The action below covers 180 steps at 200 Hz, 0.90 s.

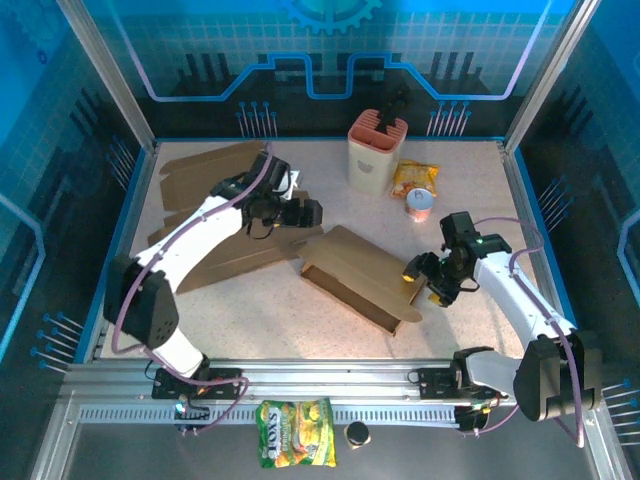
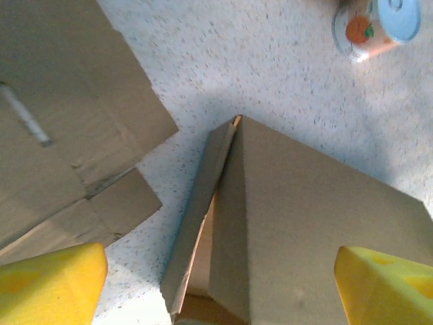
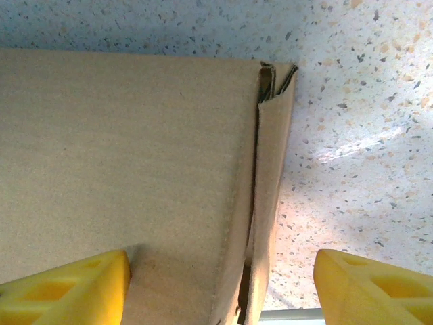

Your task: Fold the paper box

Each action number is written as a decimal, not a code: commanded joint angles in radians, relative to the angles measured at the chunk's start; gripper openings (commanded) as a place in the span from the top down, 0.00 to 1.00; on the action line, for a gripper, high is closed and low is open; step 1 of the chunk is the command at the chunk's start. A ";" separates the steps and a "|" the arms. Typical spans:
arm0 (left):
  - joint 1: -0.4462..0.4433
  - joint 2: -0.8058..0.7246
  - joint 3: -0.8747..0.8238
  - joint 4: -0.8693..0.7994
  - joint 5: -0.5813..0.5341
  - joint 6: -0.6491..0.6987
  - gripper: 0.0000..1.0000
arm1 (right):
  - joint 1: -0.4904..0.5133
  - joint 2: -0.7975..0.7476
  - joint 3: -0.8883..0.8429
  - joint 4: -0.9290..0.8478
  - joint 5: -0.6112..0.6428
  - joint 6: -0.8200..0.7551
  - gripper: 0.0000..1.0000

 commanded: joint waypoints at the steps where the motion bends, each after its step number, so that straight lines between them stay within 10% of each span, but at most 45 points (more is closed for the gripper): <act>1: 0.005 0.064 0.023 -0.063 0.103 0.085 0.17 | 0.015 -0.007 -0.015 0.014 -0.014 0.018 0.27; 125: -0.043 0.076 -0.261 0.098 0.081 0.070 0.27 | 0.018 0.039 -0.100 0.084 0.013 -0.068 0.26; 180: -0.077 0.072 -0.301 0.138 0.084 0.018 0.36 | -0.011 0.107 -0.096 0.131 0.029 -0.136 0.40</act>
